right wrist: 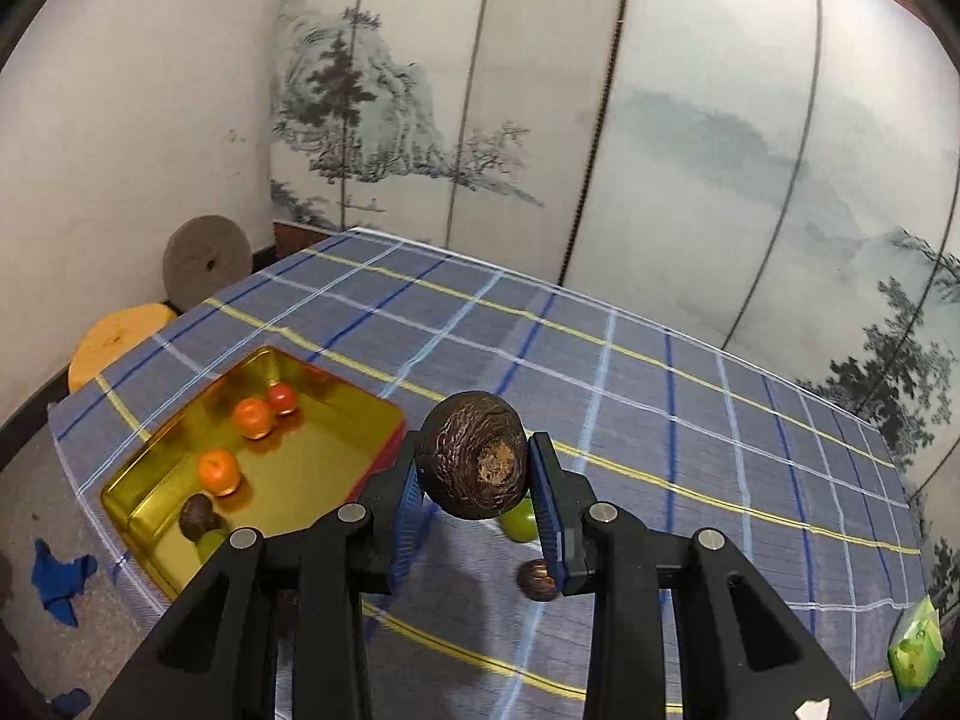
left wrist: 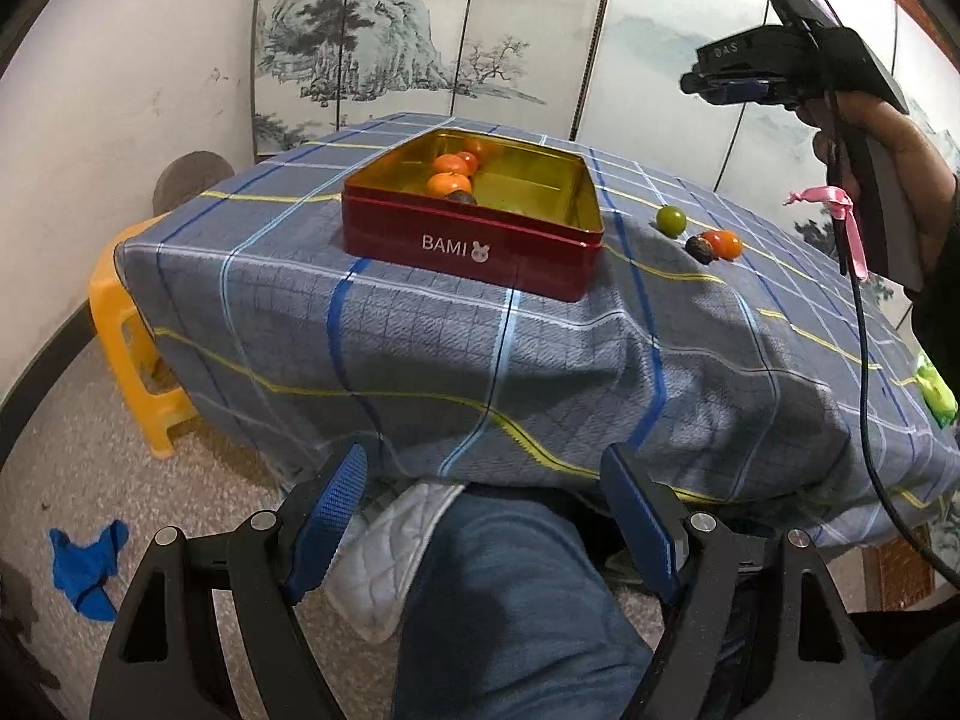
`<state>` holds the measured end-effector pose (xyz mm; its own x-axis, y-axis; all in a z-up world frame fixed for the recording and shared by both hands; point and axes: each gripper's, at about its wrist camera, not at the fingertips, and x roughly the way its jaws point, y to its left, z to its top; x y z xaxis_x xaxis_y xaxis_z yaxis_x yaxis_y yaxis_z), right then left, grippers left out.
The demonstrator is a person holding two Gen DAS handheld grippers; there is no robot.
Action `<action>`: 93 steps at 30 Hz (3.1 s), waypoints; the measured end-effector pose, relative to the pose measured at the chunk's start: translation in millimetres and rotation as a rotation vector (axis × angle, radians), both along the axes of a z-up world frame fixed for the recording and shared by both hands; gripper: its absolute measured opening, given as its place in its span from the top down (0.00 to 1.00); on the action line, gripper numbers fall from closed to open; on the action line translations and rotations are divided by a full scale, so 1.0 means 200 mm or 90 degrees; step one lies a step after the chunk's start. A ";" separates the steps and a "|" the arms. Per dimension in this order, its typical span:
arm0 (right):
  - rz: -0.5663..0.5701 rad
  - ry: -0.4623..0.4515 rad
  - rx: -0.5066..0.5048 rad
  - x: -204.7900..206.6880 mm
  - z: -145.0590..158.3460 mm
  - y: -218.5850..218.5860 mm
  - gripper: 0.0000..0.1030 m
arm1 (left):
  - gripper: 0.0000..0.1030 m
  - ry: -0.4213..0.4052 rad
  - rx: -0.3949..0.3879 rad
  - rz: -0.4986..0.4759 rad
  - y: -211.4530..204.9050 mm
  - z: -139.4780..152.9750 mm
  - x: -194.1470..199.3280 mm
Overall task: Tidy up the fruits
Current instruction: 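Carry the brown dried fruit into the tin with the right gripper and release, then grasp the patterned brown dried fruit with the left gripper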
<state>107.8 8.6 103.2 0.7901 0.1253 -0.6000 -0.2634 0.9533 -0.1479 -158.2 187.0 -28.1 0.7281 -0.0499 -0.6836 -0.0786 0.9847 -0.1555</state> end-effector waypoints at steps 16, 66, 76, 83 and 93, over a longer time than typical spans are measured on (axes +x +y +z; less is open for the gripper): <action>0.107 0.090 -0.016 0.03 -0.32 0.40 0.71 | 0.22 0.061 -0.004 0.011 0.05 -0.14 0.09; 0.158 0.220 -0.091 0.26 -0.67 0.65 0.70 | 0.22 0.097 0.044 0.001 -0.02 -0.17 0.14; 0.160 0.209 -0.103 0.24 -0.67 0.66 0.65 | 0.22 0.097 0.047 0.000 -0.03 -0.17 0.13; 0.171 0.214 -0.088 0.22 -0.66 0.66 0.58 | 0.22 0.094 0.050 0.001 -0.03 -0.17 0.13; 0.133 0.069 0.135 0.11 -0.37 0.01 0.16 | 0.22 0.064 0.078 -0.030 -0.08 -0.11 0.16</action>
